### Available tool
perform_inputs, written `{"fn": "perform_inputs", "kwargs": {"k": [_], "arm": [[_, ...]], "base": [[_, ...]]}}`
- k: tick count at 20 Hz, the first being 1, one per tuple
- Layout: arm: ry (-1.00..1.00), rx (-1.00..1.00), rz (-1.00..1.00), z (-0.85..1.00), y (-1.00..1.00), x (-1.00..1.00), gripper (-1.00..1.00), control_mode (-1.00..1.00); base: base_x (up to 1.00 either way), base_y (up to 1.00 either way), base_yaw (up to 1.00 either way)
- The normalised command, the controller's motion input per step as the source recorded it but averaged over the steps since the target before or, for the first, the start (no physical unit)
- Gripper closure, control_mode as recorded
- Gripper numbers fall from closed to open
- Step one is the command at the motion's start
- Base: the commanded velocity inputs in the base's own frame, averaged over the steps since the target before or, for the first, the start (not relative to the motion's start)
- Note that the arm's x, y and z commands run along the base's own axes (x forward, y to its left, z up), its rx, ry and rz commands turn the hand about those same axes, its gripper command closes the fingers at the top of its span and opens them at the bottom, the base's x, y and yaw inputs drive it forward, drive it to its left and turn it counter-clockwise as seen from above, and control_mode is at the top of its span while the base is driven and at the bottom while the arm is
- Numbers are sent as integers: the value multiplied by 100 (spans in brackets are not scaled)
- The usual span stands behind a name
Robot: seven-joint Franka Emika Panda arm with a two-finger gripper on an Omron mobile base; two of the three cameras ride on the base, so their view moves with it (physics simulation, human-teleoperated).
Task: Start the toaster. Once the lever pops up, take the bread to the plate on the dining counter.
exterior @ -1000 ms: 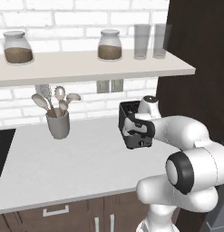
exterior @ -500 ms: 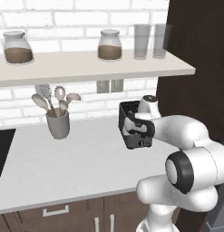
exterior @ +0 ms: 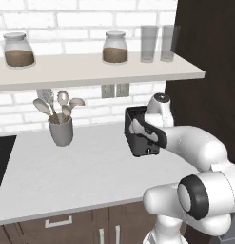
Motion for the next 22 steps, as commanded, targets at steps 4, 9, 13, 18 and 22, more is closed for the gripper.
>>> {"fn": "perform_inputs", "kwargs": {"k": [4,9,13,18,22], "arm": [[-19,0,-1,69,0,0,-100,-100],[-14,0,0,33,0,3,-100,-100],[-9,0,0,-2,0,21,-100,-100],[-10,0,0,-7,0,39,-100,-100],[-4,0,0,-1,0,34,-100,-100]], "base": [[0,0,0],[0,0,0],[0,0,0],[0,0,0],[0,0,0]]}}
